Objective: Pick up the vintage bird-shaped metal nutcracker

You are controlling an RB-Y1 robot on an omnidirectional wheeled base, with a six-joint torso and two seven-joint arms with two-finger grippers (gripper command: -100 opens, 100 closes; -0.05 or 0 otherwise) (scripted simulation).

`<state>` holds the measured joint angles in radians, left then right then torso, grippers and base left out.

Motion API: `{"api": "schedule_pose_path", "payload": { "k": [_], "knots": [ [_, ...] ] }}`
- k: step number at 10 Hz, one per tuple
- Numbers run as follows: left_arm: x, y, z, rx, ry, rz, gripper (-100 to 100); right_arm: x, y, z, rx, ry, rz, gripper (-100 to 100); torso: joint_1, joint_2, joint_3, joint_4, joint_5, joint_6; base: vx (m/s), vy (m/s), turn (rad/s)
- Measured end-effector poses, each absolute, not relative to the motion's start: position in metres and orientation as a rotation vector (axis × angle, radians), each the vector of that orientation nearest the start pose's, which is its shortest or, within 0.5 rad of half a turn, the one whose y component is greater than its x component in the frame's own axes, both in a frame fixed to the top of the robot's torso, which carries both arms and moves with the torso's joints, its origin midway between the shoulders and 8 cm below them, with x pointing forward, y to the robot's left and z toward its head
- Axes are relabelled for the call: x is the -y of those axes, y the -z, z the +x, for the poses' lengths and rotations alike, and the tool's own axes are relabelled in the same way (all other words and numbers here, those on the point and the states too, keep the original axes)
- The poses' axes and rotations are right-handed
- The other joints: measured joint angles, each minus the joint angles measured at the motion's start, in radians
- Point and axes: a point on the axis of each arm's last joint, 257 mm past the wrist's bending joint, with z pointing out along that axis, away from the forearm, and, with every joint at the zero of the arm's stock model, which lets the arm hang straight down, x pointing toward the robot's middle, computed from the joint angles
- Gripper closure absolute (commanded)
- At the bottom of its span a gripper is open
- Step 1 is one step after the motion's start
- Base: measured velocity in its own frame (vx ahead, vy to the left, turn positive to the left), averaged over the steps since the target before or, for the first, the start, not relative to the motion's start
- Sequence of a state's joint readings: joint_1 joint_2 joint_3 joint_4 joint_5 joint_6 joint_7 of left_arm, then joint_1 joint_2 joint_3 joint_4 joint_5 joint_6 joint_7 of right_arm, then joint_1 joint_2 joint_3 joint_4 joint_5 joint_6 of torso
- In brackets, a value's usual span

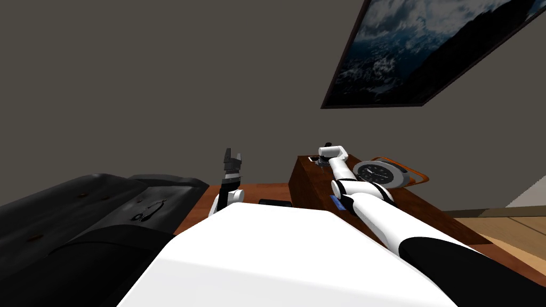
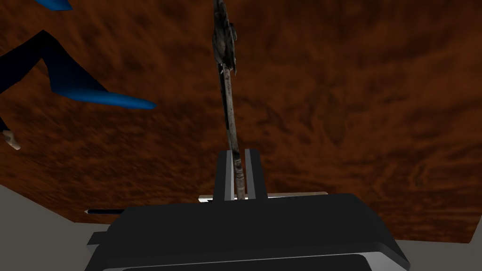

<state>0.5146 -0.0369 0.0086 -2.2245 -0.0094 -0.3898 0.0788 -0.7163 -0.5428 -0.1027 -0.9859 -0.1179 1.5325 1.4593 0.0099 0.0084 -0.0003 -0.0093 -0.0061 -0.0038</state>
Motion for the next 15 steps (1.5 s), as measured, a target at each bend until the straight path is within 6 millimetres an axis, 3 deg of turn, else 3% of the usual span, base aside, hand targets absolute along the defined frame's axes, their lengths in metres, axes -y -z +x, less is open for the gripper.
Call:
{"api": "schedule_pose_path", "payload": {
  "k": [1, 3, 6, 8, 11, 13, 15],
  "knots": [
    [-0.293, 0.028, 0.368, -0.678, 1.309, -0.859, 0, 0.458, 0.283, 0.512, -2.839, 0.438, 0.368, 100, 0.000, 0.000, 0.000, 0.000, 0.000, -0.001, -0.021, 0.003, -0.030],
    [-0.293, 0.028, 0.368, -0.678, 1.309, -0.859, 0, 0.462, 0.283, 0.513, -2.838, 0.459, 0.368, 100, -0.001, 0.000, 0.000, 0.000, 0.000, 0.001, -0.012, 0.000, -0.041],
    [-0.293, 0.028, 0.368, -0.678, 1.309, -0.859, 0, 0.443, 0.283, 0.526, -2.848, 0.436, 0.328, 100, -0.001, 0.000, 0.000, -0.001, -0.001, 0.000, -0.021, 0.002, -0.071],
    [-0.293, 0.028, 0.368, -0.678, 1.309, -0.859, 0, 0.440, 0.280, 0.528, -2.852, 0.454, 0.319, 100, -0.001, 0.000, 0.000, 0.000, -0.001, 0.000, -0.010, 0.000, -0.051],
    [-0.293, 0.028, 0.368, -0.678, 1.309, -0.859, 0, 0.411, 0.279, 0.539, -2.871, 0.432, 0.249, 100, 0.000, 0.000, 0.000, -0.001, -0.001, -0.001, -0.019, 0.002, -0.054],
    [-0.293, 0.028, 0.368, -0.678, 1.309, -0.859, 0, 0.410, 0.278, 0.540, -2.882, 0.451, 0.229, 100, -0.001, -0.001, -0.001, -0.001, -0.001, -0.001, -0.012, 0.001, -0.055],
    [-0.293, 0.028, 0.368, -0.678, 1.309, -0.859, 0, 0.393, 0.279, 0.546, -2.895, 0.444, 0.174, 100, -0.001, -0.001, -0.001, -0.001, -0.001, -0.002, -0.012, 0.001, -0.021]
  ]
}}
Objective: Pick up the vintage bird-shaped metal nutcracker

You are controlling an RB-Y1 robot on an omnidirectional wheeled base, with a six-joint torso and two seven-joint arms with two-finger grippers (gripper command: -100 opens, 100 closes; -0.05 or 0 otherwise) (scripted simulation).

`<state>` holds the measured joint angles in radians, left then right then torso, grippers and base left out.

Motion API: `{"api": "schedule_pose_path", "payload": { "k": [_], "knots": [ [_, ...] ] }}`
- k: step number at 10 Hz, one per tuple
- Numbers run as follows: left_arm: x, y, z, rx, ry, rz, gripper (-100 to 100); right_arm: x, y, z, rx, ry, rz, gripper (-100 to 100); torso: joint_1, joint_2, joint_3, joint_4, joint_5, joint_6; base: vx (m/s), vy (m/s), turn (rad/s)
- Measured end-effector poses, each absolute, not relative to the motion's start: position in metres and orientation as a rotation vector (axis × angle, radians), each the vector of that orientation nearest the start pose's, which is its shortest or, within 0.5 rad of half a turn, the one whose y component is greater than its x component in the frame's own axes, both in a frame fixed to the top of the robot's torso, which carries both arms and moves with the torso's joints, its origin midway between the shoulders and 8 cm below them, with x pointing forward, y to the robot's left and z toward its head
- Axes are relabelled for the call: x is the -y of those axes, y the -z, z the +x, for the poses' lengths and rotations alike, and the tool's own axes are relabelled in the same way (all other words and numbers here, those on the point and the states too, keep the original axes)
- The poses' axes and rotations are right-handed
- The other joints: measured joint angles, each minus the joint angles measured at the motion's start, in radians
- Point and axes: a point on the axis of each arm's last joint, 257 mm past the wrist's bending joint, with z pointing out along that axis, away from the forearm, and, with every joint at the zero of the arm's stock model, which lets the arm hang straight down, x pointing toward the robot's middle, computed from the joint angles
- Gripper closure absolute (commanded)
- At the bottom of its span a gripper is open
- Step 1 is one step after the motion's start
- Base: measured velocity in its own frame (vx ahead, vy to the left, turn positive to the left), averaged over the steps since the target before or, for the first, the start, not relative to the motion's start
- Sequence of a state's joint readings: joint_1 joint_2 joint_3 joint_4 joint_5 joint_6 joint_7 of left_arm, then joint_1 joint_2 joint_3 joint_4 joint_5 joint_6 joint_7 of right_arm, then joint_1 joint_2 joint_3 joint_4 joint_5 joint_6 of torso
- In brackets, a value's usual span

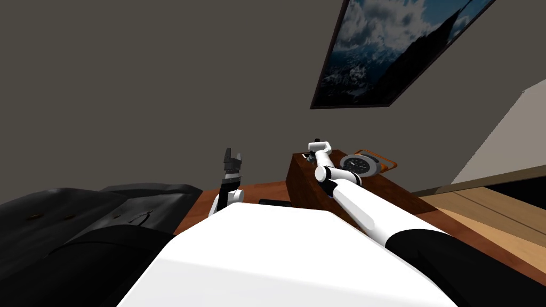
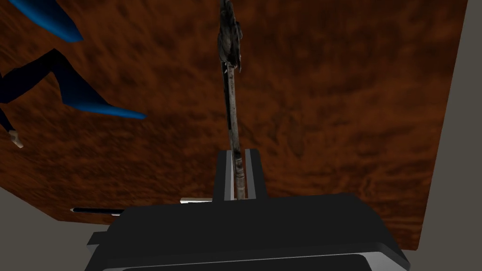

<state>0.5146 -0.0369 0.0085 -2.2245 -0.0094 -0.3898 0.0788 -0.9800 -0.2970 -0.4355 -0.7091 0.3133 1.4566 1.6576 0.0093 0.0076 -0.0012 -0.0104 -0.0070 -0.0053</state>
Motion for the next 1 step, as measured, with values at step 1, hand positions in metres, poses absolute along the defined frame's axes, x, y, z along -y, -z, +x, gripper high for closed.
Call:
{"api": "schedule_pose_path", "payload": {
  "k": [1],
  "knots": [
    [-0.2927, 0.0282, 0.3678, -0.678, 1.309, -0.859, 0, 0.3931, 0.2790, 0.5455, -2.896, 0.446, 0.171, 0, 0.000, 0.000, 0.000, 0.000, 0.000, 0.000, 0.000, 0.000, 0.000]
  ]
}}
